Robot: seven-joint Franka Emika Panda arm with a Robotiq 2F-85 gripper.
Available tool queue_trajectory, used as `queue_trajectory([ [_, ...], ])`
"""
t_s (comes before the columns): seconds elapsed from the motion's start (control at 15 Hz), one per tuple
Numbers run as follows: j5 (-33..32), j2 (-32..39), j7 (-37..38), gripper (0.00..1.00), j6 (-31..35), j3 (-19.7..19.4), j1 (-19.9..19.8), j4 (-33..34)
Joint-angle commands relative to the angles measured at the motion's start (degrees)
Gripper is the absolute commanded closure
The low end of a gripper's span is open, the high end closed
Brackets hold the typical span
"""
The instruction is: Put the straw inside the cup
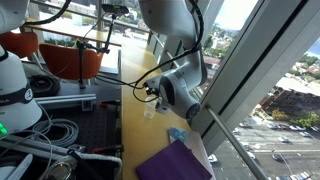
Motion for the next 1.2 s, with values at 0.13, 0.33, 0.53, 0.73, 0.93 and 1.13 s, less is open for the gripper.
queue_trajectory([
  [0.13,0.71,4.19,-1.94,1.00,-4.08,0.11,-0.69,3.15],
  [0.33,0.71,5.69,-3.04,1.00,-5.25,0.23,-0.45,4.43],
  [0.53,0.62,7.13,-3.45,1.00,-5.73,0.20,-0.47,5.92],
  [0.73,0.68,8.41,-3.43,1.00,-6.65,0.24,-0.66,7.59],
  [0.93,0.79,9.49,-3.30,1.00,-6.96,0.38,-0.50,9.11],
  [1.13,0.89,10.74,-2.95,1.00,-7.12,0.37,-0.68,10.35],
])
